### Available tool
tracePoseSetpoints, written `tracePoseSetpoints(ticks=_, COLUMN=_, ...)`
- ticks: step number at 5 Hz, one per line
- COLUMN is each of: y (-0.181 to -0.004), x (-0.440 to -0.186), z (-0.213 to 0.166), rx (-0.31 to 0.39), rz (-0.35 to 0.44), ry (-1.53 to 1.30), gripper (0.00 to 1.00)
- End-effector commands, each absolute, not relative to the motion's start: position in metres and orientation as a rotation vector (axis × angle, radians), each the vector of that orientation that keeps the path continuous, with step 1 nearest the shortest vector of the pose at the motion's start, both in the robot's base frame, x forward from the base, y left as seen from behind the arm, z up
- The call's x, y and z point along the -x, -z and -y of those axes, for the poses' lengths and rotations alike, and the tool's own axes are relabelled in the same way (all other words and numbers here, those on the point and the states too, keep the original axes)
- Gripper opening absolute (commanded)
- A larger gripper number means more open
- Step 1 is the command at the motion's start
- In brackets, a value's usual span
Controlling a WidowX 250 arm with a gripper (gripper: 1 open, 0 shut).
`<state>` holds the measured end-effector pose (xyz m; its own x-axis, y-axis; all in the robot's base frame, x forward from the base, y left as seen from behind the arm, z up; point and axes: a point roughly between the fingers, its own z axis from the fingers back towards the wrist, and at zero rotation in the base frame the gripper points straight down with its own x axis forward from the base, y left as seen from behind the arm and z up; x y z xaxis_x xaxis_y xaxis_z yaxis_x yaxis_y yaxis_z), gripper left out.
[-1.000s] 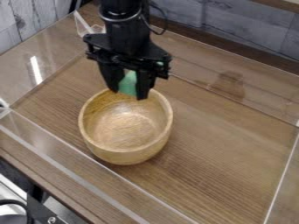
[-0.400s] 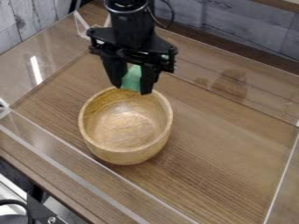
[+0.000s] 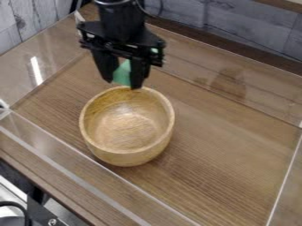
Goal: Put green object into wooden bowl
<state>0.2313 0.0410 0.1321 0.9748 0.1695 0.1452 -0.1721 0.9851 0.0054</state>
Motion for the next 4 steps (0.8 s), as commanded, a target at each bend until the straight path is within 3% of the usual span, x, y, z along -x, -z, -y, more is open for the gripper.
tracePoseSetpoints(ticks=1, y=-0.139, x=-0.233, z=-0.039, rx=-0.025, rz=0.194, ry=-0.144, gripper=0.0)
tracePoseSetpoints(ticks=2, y=-0.127, x=-0.229, z=-0.038, rx=-0.031, rz=0.183, ry=-0.185, gripper=1.0)
tracePoseSetpoints(ticks=4, y=-0.124, x=-0.226, z=-0.035, rx=-0.029, rz=0.163, ry=-0.26, gripper=1.0)
